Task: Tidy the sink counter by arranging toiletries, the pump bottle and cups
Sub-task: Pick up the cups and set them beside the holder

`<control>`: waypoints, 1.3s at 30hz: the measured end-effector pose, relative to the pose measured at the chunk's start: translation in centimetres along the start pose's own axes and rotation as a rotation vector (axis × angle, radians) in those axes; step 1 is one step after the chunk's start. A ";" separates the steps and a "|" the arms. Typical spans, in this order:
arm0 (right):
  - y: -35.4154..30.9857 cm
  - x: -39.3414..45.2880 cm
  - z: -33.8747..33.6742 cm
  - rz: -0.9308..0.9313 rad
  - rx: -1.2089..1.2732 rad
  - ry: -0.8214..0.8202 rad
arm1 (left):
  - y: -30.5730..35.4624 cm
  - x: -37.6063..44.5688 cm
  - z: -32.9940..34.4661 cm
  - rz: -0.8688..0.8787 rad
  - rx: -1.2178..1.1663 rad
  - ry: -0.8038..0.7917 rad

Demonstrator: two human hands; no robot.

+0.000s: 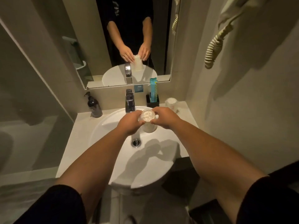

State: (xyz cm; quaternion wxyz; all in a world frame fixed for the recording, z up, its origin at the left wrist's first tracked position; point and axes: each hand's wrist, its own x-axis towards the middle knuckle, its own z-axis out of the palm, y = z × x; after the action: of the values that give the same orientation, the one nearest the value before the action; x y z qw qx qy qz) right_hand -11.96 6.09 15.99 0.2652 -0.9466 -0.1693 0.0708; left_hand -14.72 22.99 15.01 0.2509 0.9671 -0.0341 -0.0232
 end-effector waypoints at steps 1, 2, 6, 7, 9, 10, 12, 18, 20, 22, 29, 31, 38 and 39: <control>0.9 0.0 -0.7 0.007 0.005 0.010 | 0.7 0.8 0.3 0.020 0.008 -0.010; 1.8 -0.1 -1.3 0.015 0.008 0.022 | 1.4 1.7 0.7 0.043 0.010 -0.019; 5.6 -0.2 -3.3 0.080 0.057 0.103 | 4.5 5.6 2.7 0.147 0.000 -0.074; 6.5 -0.1 -3.6 0.107 0.070 0.118 | 5.1 6.7 3.4 0.171 -0.002 -0.090; 8.5 0.2 -4.2 0.179 0.075 0.140 | 6.3 9.0 4.8 0.216 0.005 -0.116; 9.5 0.4 -4.4 0.222 0.070 0.153 | 6.9 10.2 5.6 0.240 0.009 -0.132; 11.5 0.9 -4.8 0.307 0.063 0.182 | 7.9 12.7 7.1 0.285 0.015 -0.180; 16.3 3.4 -4.3 0.510 0.086 0.253 | 9.6 19.0 11.0 0.402 -0.012 -0.318; 17.4 4.4 -3.7 0.548 0.087 0.256 | 9.7 20.6 12.1 0.420 -0.023 -0.353; 18.5 5.3 -3.0 0.576 0.087 0.258 | 9.5 21.8 13.3 0.423 -0.022 -0.374; 21.3 8.0 -0.2 0.631 0.120 0.273 | 8.6 24.4 16.2 0.372 -0.038 -0.406; 21.9 8.6 0.6 0.638 0.126 0.276 | 8.4 24.8 16.7 0.355 -0.044 -0.414; 23.2 9.8 1.5 0.635 0.102 0.277 | 8.1 25.5 17.9 0.311 -0.061 -0.389; 23.3 9.8 1.4 0.631 0.097 0.275 | 8.1 25.5 18.0 0.306 -0.060 -0.388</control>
State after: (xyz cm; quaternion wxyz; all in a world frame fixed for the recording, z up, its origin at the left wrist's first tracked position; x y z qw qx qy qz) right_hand 3.45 -8.38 2.08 0.2952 -0.9393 0.1726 0.0292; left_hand 9.17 5.23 2.53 0.2688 0.9203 -0.2271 -0.1711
